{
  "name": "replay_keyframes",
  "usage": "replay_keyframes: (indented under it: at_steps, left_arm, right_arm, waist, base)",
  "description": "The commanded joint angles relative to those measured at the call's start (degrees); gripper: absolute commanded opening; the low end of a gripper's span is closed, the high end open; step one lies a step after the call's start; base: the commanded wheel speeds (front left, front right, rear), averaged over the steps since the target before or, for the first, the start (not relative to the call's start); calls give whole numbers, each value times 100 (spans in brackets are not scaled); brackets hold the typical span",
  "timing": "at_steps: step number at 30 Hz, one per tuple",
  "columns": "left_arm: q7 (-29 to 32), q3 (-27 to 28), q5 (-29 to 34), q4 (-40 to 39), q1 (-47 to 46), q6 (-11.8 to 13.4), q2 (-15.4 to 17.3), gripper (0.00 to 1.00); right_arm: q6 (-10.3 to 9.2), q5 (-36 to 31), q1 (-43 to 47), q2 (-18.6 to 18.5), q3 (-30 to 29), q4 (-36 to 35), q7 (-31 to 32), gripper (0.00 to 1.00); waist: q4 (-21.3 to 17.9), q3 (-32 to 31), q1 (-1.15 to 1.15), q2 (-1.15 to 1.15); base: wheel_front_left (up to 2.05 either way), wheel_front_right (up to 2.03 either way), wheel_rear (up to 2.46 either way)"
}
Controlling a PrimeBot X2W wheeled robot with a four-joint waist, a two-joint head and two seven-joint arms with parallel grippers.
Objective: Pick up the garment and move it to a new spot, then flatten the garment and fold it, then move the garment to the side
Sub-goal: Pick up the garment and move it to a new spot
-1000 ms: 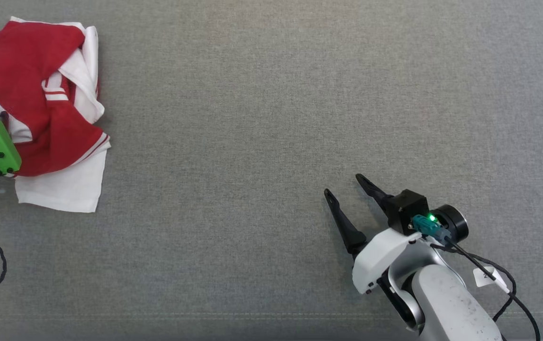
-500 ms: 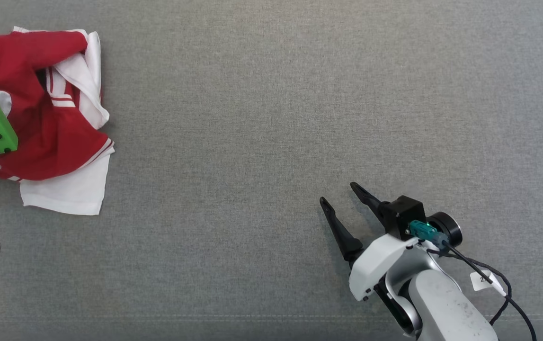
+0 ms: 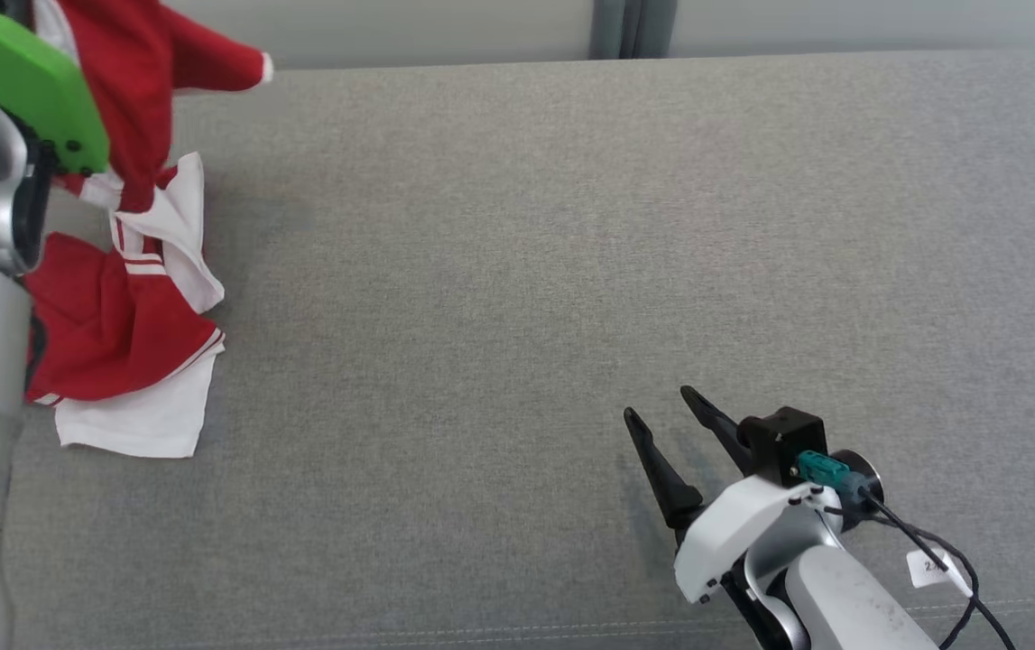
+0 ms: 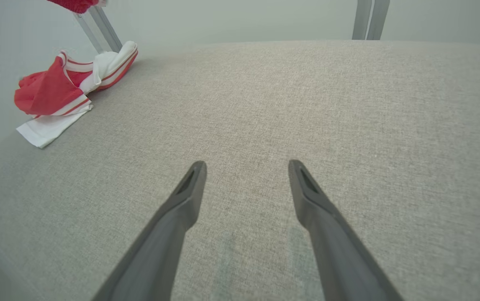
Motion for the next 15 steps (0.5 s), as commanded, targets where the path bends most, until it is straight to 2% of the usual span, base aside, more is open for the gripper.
replay_keyframes:
  at_steps: [1,4,10,15]
  left_arm:
    - [26,-106,71,-153,-88,-4,-134,0]
    - [114,-270,71,-457,-33,4,-354,0]
    - [263,-668,2,-1061,234,-181,-820,0]
    - [565,-926,-174,-1332,507,-217,-1224,0]
  right_arm:
    - [-2,55,140,-17,-19,72,-51,100]
    - [-2,140,177,-15,-6,139,-100,100]
    - [-2,258,134,-15,9,211,-192,100]
    - [-1,287,91,-15,-36,243,-238,100]
  waist:
    - [-305,-289,0,0]
    - [-501,-401,0,0]
    - [-945,-480,0,0]
    - [-1288,-400,0,0]
  base:
    - [0,0,0]
    - [0,0,0]
    - [0,0,0]
    - [0,0,0]
